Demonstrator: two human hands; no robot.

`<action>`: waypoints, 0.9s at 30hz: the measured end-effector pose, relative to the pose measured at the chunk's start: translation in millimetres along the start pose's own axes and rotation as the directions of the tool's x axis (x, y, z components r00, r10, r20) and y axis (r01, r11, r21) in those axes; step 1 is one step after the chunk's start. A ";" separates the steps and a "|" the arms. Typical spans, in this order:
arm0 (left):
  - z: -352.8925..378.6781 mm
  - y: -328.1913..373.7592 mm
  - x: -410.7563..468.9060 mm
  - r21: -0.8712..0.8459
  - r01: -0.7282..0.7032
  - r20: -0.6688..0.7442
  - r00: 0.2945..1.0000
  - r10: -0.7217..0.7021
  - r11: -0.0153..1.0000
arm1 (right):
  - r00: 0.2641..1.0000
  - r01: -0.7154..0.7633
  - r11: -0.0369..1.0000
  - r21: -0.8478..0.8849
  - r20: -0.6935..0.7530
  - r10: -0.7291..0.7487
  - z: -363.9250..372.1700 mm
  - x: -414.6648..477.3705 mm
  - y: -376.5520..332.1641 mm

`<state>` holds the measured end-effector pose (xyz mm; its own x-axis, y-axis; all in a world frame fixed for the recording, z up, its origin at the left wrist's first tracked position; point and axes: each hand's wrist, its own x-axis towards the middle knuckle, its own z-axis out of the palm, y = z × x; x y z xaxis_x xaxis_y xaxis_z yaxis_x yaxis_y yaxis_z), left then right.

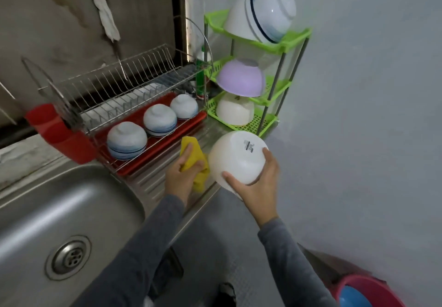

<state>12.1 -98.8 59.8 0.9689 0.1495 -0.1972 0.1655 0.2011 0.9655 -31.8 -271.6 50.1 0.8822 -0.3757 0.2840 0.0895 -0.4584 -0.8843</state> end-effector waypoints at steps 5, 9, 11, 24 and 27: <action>12.9 1.6 33.0 0.018 -0.002 -0.078 0.997 0.003 1.000 | 0.992 -0.013 0.999 0.035 0.127 0.009 12.0 54.3 18.6; 15.4 0.8 56.8 0.003 0.027 -0.129 0.991 -0.026 1.000 | 0.981 -0.004 0.999 0.041 0.195 -0.004 31.0 82.9 29.8; 14.7 -2.1 70.8 -0.005 0.028 -0.157 0.987 -0.028 1.000 | 0.979 -0.001 0.999 0.044 0.202 -0.008 41.8 95.7 34.7; 20.6 -15.0 157.9 -0.026 0.080 -0.142 0.986 -0.083 0.996 | 0.997 0.038 0.997 -0.068 0.074 -0.033 100.8 164.5 69.3; 28.6 -16.6 170.5 -0.013 0.088 -0.130 0.988 -0.089 0.996 | 0.999 0.034 0.996 -0.081 0.008 -0.033 112.2 176.0 83.5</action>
<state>179.8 -104.3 15.0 0.9183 0.2553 -0.3025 0.2475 0.2260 0.9422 182.8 -285.6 -15.3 0.8823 -0.3538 0.3104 0.0818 -0.5342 -0.8414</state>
